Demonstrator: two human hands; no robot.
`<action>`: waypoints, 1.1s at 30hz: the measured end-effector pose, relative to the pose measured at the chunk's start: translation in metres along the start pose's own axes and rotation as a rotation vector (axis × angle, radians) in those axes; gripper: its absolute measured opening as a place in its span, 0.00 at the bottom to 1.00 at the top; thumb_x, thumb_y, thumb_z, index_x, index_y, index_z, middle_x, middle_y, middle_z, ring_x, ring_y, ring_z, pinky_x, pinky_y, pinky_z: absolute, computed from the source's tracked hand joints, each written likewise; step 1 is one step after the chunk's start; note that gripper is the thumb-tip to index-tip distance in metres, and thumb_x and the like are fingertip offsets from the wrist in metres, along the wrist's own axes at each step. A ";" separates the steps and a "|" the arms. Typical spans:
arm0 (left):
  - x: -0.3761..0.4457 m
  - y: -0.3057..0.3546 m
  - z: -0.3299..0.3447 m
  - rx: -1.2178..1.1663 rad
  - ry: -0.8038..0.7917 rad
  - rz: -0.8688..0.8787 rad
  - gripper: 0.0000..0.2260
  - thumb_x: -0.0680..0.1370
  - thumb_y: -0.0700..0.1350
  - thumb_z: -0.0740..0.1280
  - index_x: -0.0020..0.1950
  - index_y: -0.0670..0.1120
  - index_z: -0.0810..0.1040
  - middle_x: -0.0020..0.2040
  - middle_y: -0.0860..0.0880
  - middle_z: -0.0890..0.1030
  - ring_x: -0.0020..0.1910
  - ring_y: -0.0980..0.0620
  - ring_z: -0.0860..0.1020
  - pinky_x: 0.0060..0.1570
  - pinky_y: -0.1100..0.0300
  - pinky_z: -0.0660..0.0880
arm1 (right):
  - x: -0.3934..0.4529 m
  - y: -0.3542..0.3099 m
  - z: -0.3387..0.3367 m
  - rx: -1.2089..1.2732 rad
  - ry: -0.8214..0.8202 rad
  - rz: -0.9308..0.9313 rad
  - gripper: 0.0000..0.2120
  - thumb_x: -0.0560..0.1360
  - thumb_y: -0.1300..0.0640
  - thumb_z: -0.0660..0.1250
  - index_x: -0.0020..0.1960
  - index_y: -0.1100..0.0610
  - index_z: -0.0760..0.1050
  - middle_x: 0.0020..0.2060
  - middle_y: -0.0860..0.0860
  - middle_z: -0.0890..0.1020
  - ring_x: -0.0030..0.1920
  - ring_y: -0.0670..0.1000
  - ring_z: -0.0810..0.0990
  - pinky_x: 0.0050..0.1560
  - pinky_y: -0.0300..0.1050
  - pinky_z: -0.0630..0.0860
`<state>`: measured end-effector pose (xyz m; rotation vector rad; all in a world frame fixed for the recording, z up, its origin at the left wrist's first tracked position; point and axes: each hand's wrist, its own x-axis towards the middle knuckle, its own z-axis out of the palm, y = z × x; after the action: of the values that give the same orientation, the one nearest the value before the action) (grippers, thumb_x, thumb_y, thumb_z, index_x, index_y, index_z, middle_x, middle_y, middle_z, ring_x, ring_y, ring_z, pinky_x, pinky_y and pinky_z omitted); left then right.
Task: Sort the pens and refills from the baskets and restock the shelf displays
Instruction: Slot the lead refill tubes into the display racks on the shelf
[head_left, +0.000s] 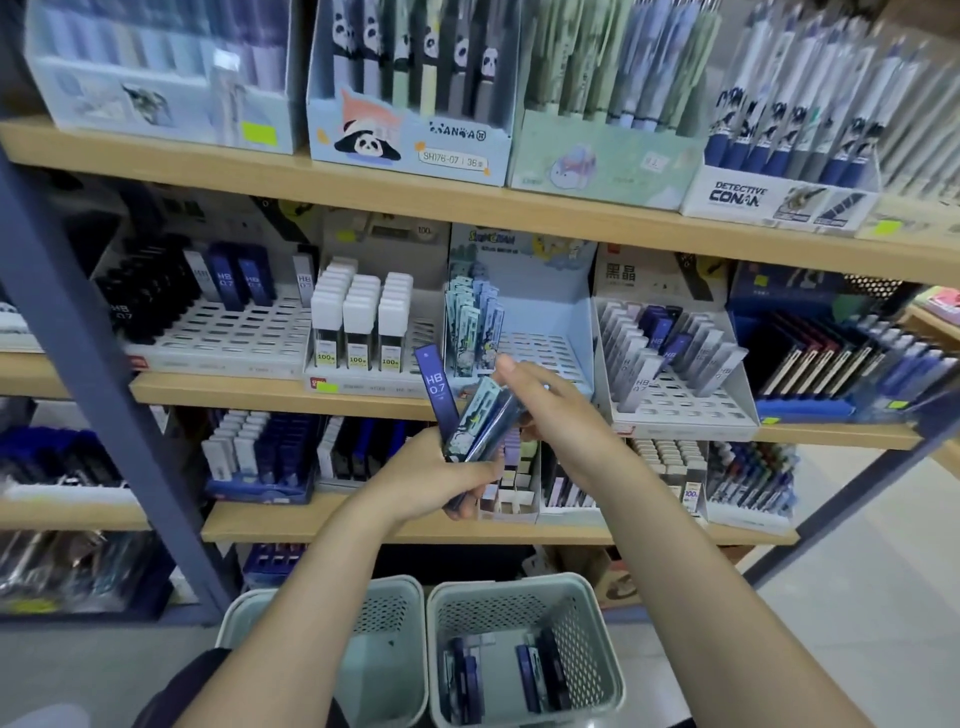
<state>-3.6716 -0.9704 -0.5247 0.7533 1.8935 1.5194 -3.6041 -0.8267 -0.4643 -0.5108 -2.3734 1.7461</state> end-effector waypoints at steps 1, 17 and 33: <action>-0.001 -0.001 0.001 0.002 -0.015 -0.005 0.05 0.78 0.40 0.71 0.45 0.43 0.76 0.32 0.43 0.76 0.29 0.47 0.74 0.31 0.58 0.72 | -0.001 0.000 -0.002 -0.002 0.003 -0.003 0.20 0.69 0.27 0.63 0.48 0.40 0.82 0.49 0.36 0.83 0.49 0.42 0.78 0.51 0.43 0.72; -0.011 0.002 0.016 0.120 -0.148 -0.058 0.05 0.79 0.40 0.71 0.48 0.41 0.76 0.30 0.48 0.76 0.27 0.50 0.73 0.31 0.59 0.72 | -0.011 0.016 -0.023 0.126 0.143 -0.019 0.22 0.80 0.40 0.62 0.39 0.58 0.73 0.23 0.48 0.64 0.22 0.48 0.61 0.27 0.40 0.61; -0.014 0.001 0.017 0.206 -0.300 -0.120 0.13 0.78 0.42 0.71 0.56 0.34 0.76 0.31 0.48 0.76 0.29 0.49 0.74 0.36 0.55 0.75 | 0.008 0.005 -0.017 -0.063 -0.234 -0.145 0.11 0.74 0.50 0.74 0.56 0.49 0.84 0.39 0.45 0.83 0.32 0.48 0.77 0.39 0.50 0.74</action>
<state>-3.6493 -0.9699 -0.5256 0.8866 1.8451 1.0820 -3.6057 -0.8075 -0.4641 -0.1428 -2.5536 1.7573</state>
